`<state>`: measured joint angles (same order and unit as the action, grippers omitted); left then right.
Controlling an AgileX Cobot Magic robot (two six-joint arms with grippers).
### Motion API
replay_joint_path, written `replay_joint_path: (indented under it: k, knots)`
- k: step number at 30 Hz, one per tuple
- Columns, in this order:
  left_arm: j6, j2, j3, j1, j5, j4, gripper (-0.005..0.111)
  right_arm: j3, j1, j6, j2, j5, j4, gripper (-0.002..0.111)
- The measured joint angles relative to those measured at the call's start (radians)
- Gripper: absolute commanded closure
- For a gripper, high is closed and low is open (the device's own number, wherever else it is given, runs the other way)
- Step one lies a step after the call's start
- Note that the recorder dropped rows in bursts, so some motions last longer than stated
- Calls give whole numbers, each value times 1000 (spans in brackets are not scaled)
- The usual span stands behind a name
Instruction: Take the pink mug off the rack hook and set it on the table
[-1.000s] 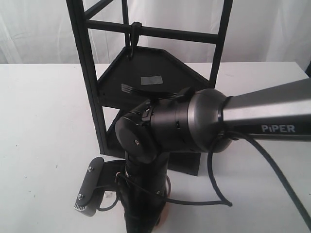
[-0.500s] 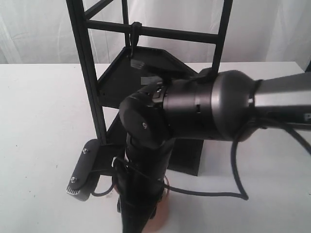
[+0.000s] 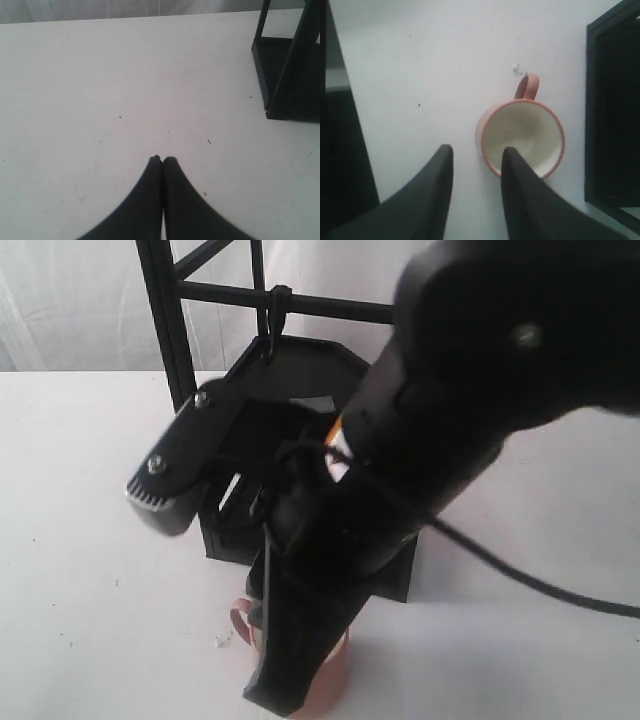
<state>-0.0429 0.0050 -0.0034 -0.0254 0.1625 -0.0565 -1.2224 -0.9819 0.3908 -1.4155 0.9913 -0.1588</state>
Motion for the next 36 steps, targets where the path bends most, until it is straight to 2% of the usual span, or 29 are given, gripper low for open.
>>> replay_joint_path:
  k: [3,6,7,14,18,25,31,33,36]
  knots:
    - [0,0,0,0,0,0,107,0,0,-48,117,-2,-15,90]
    - [0,0,0,0,0,0,107,0,0,-101,230,-4,-25,107]
    - [0,0,0,0,0,0,107,2,0,-117,261,-7,-29,108]
    - [0,0,0,0,0,0,107,76,0,-199,517,-27,-55,108]
    - [0,0,0,0,0,0,107,135,0,-254,615,-105,-63,108]
    - [0,0,0,0,0,0,107,149,0,-320,719,-161,-74,108]
    - [0,0,0,0,0,0,107,167,5,-274,781,-247,-33,108]
    - [0,0,0,0,0,0,107,227,47,-228,811,-304,-24,108]
    - [0,0,0,0,0,0,107,380,184,-213,864,-417,-53,108]
